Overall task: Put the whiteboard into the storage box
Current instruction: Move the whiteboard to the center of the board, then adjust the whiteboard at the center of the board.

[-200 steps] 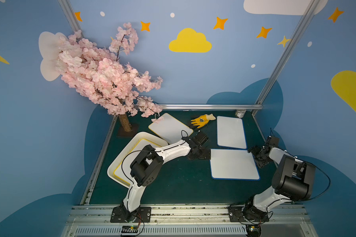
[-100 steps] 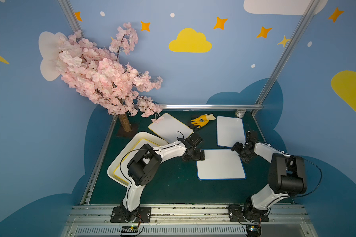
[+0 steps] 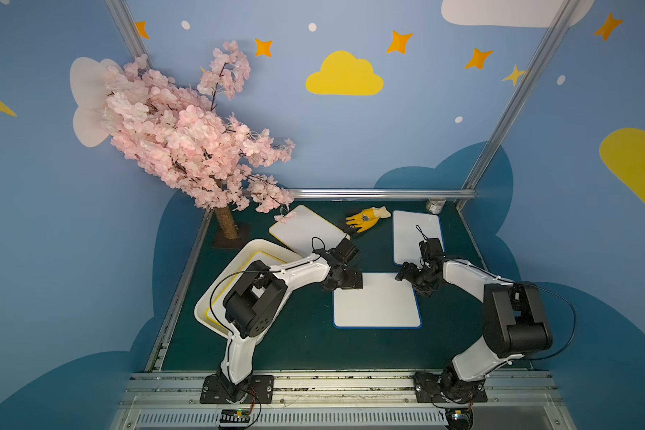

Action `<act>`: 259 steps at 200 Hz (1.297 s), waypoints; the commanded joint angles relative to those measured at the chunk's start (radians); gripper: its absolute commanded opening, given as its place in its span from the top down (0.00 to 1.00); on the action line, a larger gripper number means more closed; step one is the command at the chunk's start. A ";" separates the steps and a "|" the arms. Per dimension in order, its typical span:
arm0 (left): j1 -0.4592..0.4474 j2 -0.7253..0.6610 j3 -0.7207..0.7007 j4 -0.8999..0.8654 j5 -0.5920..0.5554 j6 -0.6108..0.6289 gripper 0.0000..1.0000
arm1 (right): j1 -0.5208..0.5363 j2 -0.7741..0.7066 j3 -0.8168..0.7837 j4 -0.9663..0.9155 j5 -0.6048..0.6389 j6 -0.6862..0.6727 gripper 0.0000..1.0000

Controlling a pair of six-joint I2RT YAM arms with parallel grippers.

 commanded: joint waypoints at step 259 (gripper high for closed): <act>0.091 0.288 0.378 0.040 0.269 0.527 0.00 | 0.492 -0.523 -0.398 0.046 0.213 0.878 0.12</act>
